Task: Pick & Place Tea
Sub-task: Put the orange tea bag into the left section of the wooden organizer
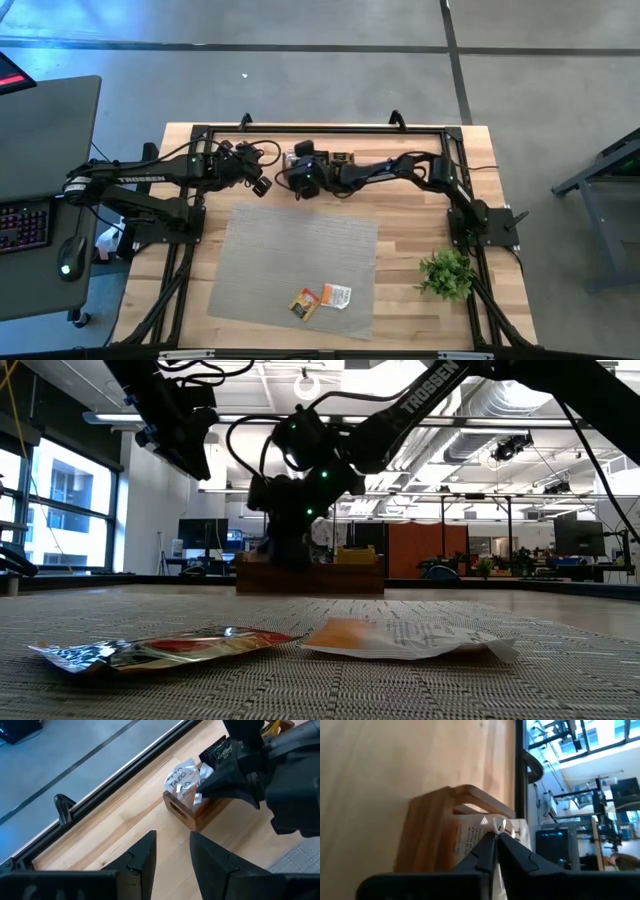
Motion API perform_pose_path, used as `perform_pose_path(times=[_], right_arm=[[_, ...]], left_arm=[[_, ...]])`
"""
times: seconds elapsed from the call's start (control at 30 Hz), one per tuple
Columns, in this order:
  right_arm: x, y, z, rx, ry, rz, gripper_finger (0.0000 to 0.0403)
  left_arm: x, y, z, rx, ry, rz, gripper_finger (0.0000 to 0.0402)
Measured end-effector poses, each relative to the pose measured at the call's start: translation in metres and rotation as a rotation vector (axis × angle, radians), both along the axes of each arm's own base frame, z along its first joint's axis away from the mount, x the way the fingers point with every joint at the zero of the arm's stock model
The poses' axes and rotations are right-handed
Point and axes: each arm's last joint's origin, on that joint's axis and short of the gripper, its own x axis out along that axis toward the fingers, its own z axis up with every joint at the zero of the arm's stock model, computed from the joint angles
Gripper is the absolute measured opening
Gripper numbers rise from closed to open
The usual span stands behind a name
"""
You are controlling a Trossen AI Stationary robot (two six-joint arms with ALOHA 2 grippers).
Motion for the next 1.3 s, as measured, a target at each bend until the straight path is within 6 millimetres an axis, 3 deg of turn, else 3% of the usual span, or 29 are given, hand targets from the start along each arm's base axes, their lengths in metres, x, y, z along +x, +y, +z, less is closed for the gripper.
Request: perform_pose_path(times=[0.37,0.53,0.67,0.8,1.07,1.2,1.3], right_arm=[[0.001,-0.001,0.003,-0.028,0.000,-0.005,0.0106],[0.002,0.002,0.008,-0.094,-0.041,-0.094,0.0137],[0.001,0.017,0.020,-0.221,0.007,-0.196,0.0148],[-0.009,0.045,0.039,-0.206,0.103,-0.171,0.0145],[-0.059,0.097,0.100,0.196,0.164,-0.030,0.0113],[-0.091,0.116,0.125,0.694,0.257,0.161,0.0097],[-0.100,0.136,0.133,1.005,0.306,0.252,0.0091]], left_arm=[[0.000,0.000,0.000,0.000,0.000,0.000,0.0115],[0.000,0.000,0.000,0.000,0.000,0.000,0.0115],[0.000,0.000,0.000,0.000,-0.001,0.000,0.0115],[0.000,0.000,0.000,0.000,0.001,0.000,0.0115],[0.000,0.000,0.000,-0.002,0.007,-0.001,0.0115],[0.000,0.000,-0.001,-0.009,0.005,-0.006,0.0115],[0.000,0.000,0.000,-0.009,0.004,-0.006,0.0115]])
